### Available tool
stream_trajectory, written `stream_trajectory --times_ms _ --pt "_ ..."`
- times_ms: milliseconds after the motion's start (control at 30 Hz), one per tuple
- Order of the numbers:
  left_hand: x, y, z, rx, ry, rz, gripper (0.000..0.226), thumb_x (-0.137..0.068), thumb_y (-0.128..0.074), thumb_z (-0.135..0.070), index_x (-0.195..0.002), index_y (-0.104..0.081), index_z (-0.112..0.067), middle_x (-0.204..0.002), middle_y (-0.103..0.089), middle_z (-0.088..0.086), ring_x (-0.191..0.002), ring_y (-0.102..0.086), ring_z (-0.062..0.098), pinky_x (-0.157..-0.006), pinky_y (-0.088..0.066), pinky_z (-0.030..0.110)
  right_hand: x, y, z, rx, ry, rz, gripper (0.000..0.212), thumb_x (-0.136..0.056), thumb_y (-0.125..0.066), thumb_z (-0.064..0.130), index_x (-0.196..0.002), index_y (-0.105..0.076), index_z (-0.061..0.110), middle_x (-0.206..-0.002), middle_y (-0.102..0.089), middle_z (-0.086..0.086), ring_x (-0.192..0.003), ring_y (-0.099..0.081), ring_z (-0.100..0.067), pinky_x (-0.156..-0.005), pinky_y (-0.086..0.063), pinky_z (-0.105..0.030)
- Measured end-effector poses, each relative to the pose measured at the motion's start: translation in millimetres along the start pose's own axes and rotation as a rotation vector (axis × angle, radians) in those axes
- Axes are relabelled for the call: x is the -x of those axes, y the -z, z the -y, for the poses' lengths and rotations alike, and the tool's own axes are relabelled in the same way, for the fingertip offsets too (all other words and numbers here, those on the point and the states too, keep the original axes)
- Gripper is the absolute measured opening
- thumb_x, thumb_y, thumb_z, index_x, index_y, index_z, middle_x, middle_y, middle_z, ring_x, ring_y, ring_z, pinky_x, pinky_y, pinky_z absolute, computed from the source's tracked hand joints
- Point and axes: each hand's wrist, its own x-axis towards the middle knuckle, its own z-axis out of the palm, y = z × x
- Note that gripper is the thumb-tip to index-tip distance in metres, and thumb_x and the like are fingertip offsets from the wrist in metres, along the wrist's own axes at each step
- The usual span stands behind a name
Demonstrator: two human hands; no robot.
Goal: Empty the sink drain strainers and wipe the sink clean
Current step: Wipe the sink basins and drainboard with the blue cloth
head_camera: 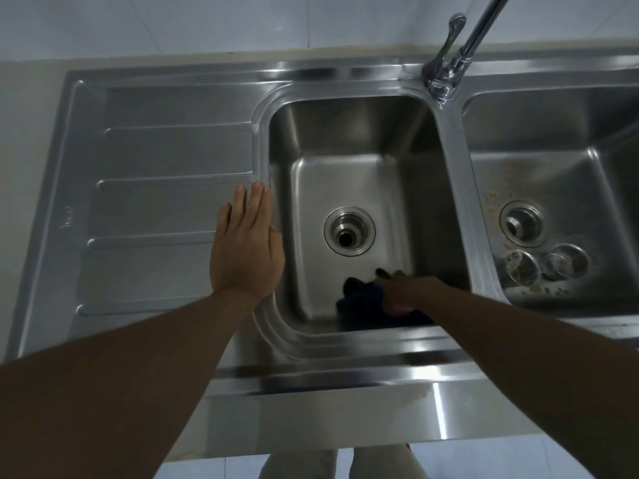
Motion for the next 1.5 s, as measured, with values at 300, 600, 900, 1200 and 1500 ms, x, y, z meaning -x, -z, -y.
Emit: stream_trajectory --times_ms 300,600,900,1200,1500 --pt "0.4 0.6 -0.6 -0.022 -0.004 0.003 0.061 -0.098 -0.025 -0.024 -0.157 -0.021 -0.008 -0.165 -0.019 0.007 -0.154 -0.009 0.026 -0.125 -0.011 0.045 -39.3 -5.0 -2.6 -0.319 -0.275 -0.212 0.085 -0.092 -0.056 0.011 -0.154 0.001 0.024 -0.16 0.004 -0.025 -0.14 -0.024 -0.052 -0.111 -0.035 -0.053" --pt "-0.3 0.0 2.6 -0.055 -0.007 0.037 0.06 -0.102 -0.027 -0.025 -0.158 -0.013 -0.009 -0.166 -0.013 0.007 -0.154 -0.007 0.029 -0.125 -0.01 0.048 0.0 0.1 0.4 -0.232 0.206 -0.003 0.044 -0.091 -0.056 0.047 -0.129 -0.058 0.025 -0.125 -0.062 -0.005 -0.1 -0.058 -0.021 -0.08 -0.043 -0.032" --pt "14.2 6.7 -16.6 0.102 0.084 0.154 0.062 -0.102 -0.027 -0.026 -0.158 -0.007 -0.009 -0.167 0.0 0.011 -0.153 0.004 0.034 -0.125 -0.005 0.048 70.8 0.5 -27.2 -0.269 0.366 -0.251 0.059 -0.087 -0.052 0.072 -0.091 -0.069 0.016 -0.087 -0.07 -0.004 -0.077 -0.064 -0.017 -0.071 -0.049 -0.03" --pt "87.2 -1.2 -83.0 0.177 0.178 0.206 0.057 -0.103 -0.032 -0.025 -0.157 -0.021 -0.009 -0.167 -0.007 0.008 -0.154 0.003 0.031 -0.125 -0.003 0.046 117.0 -42.0 -69.3 0.101 0.725 -0.812 0.055 -0.087 -0.044 0.076 -0.123 -0.066 0.041 -0.118 -0.054 0.005 -0.099 -0.052 -0.015 -0.089 -0.043 -0.03" --pt "110.7 -15.5 -160.3 0.122 0.182 0.3 0.068 -0.102 -0.023 -0.046 -0.16 -0.001 -0.017 -0.168 0.004 0.001 -0.154 0.005 0.019 -0.125 0.0 0.038 101.1 -33.3 -124.1 0.093 0.285 -1.142 0.053 -0.093 -0.051 0.055 -0.143 -0.048 0.036 -0.144 -0.039 -0.008 -0.117 -0.041 -0.035 -0.093 -0.045 -0.049"
